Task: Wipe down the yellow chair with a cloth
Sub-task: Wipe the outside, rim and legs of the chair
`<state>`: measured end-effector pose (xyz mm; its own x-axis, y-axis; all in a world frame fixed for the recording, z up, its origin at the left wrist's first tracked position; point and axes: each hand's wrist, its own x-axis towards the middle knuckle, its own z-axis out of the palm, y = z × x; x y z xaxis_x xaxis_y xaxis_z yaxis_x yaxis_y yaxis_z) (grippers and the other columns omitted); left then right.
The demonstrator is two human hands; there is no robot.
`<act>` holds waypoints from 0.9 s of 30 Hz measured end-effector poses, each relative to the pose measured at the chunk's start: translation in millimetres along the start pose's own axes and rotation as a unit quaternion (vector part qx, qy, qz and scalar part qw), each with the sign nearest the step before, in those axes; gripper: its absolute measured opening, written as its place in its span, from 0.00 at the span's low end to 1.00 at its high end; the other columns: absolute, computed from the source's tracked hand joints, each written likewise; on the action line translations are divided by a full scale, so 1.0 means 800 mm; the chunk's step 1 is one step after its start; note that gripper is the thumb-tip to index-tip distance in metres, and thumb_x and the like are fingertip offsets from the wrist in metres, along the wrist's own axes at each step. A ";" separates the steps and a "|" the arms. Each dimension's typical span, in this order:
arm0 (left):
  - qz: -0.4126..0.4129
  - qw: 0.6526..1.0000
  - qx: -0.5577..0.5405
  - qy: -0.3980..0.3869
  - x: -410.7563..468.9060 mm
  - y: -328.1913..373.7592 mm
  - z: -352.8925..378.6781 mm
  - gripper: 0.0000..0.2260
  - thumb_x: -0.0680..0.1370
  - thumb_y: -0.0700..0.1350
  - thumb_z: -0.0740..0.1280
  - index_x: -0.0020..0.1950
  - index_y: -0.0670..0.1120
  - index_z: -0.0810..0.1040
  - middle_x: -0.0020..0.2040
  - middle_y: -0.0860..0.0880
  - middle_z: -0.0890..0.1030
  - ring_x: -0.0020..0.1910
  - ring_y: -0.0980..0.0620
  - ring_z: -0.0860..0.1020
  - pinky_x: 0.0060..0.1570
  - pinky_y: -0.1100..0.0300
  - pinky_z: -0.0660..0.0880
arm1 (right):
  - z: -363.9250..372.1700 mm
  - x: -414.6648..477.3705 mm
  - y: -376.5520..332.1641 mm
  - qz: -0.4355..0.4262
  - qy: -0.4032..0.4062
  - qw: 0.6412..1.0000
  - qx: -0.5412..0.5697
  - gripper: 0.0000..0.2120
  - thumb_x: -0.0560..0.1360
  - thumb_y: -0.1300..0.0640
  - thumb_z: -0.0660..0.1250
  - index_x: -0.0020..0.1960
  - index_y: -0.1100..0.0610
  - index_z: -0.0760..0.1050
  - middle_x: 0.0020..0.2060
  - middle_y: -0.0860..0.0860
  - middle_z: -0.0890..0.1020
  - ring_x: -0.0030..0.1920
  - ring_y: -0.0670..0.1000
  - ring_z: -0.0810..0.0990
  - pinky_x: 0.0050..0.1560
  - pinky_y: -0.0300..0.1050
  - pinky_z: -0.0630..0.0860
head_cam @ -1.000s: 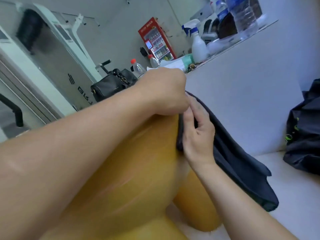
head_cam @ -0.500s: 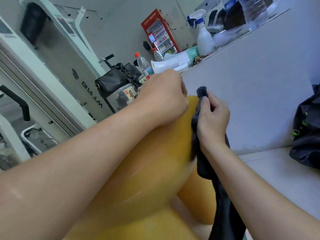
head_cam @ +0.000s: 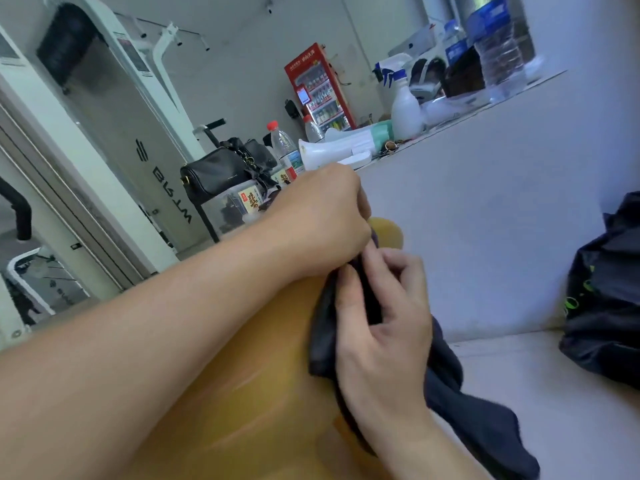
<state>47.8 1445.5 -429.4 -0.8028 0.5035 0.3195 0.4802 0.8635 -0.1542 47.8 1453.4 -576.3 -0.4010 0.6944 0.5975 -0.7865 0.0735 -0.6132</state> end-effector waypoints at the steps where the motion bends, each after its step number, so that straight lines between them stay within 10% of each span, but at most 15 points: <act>1: 0.002 1.000 -0.001 -0.008 -0.001 -0.001 -0.003 0.14 0.73 0.39 0.63 0.55 0.50 0.82 0.57 0.50 0.82 0.58 0.51 0.77 0.58 0.55 0.74 | -0.002 -0.001 0.001 -0.040 -0.021 0.998 -0.032 0.17 0.78 0.58 0.63 0.65 0.59 0.76 0.48 0.50 0.73 0.50 0.44 0.75 0.55 0.30 0.68; 6: 0.016 0.997 -0.019 -0.079 -0.008 -0.023 -0.020 0.12 0.81 0.46 0.60 0.59 0.53 0.81 0.48 0.63 0.78 0.47 0.63 0.76 0.38 0.83 0.65 | -0.028 0.097 0.110 0.126 -0.012 0.985 -0.113 0.17 0.76 0.50 0.57 0.55 0.56 0.80 0.43 0.53 0.75 0.45 0.45 0.73 0.56 0.46 0.73; 8: 0.007 0.995 -0.085 -0.056 -0.010 -0.030 -0.014 0.11 0.80 0.47 0.61 0.57 0.53 0.81 0.50 0.62 0.81 0.48 0.64 0.77 0.44 0.79 0.67 | -0.019 0.071 0.083 0.149 -0.011 0.984 -0.094 0.14 0.79 0.53 0.58 0.59 0.51 0.79 0.44 0.48 0.73 0.47 0.47 0.75 0.56 0.41 0.71; 13: 0.006 0.988 -0.152 -0.019 -0.005 -0.034 0.001 0.11 0.79 0.41 0.63 0.51 0.51 0.84 0.49 0.57 0.84 0.50 0.63 0.78 0.54 0.68 0.73 | -0.006 0.006 0.020 -0.123 -0.067 0.983 -0.122 0.19 0.79 0.58 0.59 0.70 0.59 0.69 0.49 0.53 0.72 0.51 0.47 0.74 0.57 0.31 0.68; 19: -0.003 0.990 -0.141 -0.020 -0.003 -0.036 -0.001 0.11 0.80 0.43 0.61 0.53 0.53 0.83 0.50 0.59 0.81 0.50 0.64 0.77 0.44 0.80 0.66 | -0.024 0.073 0.100 0.180 -0.031 0.972 -0.147 0.14 0.82 0.58 0.55 0.59 0.57 0.78 0.48 0.56 0.75 0.53 0.53 0.76 0.45 0.37 0.66; 24: -0.009 0.985 -0.173 -0.004 -0.007 -0.033 -0.001 0.17 0.75 0.34 0.60 0.48 0.51 0.84 0.44 0.57 0.84 0.44 0.63 0.80 0.45 0.72 0.75 | -0.001 0.008 0.004 -0.130 -0.071 0.981 -0.128 0.18 0.79 0.58 0.59 0.68 0.59 0.72 0.47 0.53 0.72 0.49 0.48 0.74 0.54 0.34 0.71; 27: -0.009 0.990 -0.137 0.009 -0.011 -0.031 -0.005 0.18 0.74 0.34 0.59 0.51 0.52 0.84 0.48 0.57 0.83 0.49 0.60 0.79 0.48 0.69 0.74 | -0.004 0.054 0.051 -0.005 0.007 0.993 -0.120 0.17 0.81 0.59 0.57 0.68 0.57 0.72 0.50 0.54 0.73 0.49 0.45 0.73 0.53 0.23 0.64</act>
<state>44.1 1419.3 -424.6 -0.8064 0.4859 0.3372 0.5466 0.8300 0.1111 0.2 1488.6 -577.3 -0.3867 0.7023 0.5977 -0.6551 0.2471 -0.7140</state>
